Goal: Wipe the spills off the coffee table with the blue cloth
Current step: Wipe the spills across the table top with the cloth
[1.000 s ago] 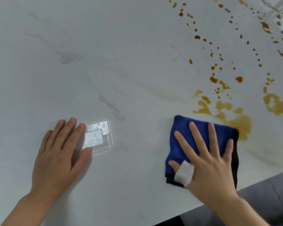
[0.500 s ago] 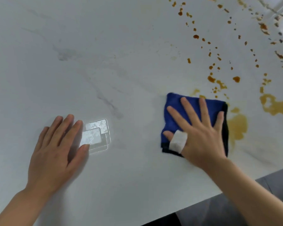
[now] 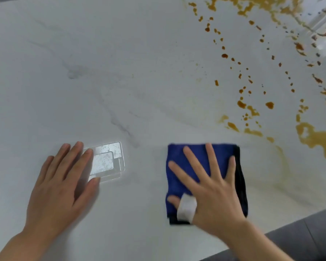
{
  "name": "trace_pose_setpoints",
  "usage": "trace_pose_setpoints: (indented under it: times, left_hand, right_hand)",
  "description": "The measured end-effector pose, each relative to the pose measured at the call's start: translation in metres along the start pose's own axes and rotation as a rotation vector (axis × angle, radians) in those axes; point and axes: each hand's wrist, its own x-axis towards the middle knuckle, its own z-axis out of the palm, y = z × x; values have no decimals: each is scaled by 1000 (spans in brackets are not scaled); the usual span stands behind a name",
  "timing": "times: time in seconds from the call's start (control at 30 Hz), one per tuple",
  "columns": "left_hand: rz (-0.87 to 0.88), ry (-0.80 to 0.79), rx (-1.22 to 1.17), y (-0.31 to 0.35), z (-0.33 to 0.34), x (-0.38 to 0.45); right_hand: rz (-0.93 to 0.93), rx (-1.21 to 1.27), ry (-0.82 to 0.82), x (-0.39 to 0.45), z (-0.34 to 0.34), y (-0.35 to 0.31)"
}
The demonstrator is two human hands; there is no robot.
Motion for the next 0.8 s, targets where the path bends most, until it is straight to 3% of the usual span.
trace_pose_setpoints:
  times: [0.17, 0.33, 0.47, 0.6, 0.8]
  left_hand:
    - [-4, 4, 2, 0, -1, 0]
    - [-2, 11, -2, 1, -2, 0]
    - [-2, 9, -1, 1, 0, 0]
    - [-10, 3, -19, 2, -2, 0]
    - [-51, 3, -46, 7, -5, 0]
  right_hand:
    - [186, -35, 29, 70, -16, 50]
    - [294, -24, 30, 41, -15, 58]
    - [128, -6, -29, 8, -7, 13]
    - [-17, -18, 37, 35, -8, -5]
    - [123, -39, 70, 119, -20, 30]
